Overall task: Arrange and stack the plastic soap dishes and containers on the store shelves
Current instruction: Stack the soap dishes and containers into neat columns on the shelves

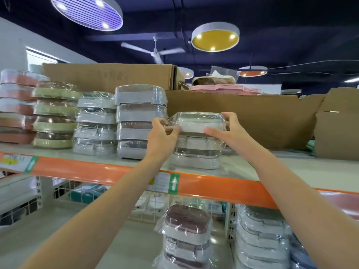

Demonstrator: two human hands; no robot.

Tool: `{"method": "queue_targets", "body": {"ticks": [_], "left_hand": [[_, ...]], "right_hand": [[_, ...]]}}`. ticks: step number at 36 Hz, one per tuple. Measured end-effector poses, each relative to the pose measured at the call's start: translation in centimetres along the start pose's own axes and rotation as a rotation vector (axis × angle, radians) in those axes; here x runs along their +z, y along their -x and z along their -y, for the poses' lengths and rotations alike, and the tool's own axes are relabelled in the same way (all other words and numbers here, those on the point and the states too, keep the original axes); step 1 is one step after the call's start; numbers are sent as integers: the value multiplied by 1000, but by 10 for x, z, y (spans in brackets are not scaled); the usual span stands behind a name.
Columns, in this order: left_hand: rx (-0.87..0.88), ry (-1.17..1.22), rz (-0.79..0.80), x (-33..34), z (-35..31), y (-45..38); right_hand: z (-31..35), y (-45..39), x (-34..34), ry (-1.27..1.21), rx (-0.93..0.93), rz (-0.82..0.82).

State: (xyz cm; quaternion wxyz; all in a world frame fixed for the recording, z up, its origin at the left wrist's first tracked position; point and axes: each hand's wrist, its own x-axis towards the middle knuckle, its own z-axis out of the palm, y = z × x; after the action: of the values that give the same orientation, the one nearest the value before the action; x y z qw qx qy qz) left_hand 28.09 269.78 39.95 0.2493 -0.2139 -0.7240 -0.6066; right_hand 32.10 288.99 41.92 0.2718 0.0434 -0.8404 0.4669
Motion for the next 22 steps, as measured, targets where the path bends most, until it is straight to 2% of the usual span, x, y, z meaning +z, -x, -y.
{"method": "queue_targets", "body": {"ticks": [4,9,14,22], "left_hand": [[92,-123,17,0,-2,2],[122,-205,-8,1,0,0],[169,-315,-22,3,-1,-1],[200,-474,54,1,-9,4]], "right_hand": [[2,3,0,8,-14,17],[7,9,1,92,-79,50],[7,8,-2,161,-63,66],[21,12,-6,357,-49,78]]}}
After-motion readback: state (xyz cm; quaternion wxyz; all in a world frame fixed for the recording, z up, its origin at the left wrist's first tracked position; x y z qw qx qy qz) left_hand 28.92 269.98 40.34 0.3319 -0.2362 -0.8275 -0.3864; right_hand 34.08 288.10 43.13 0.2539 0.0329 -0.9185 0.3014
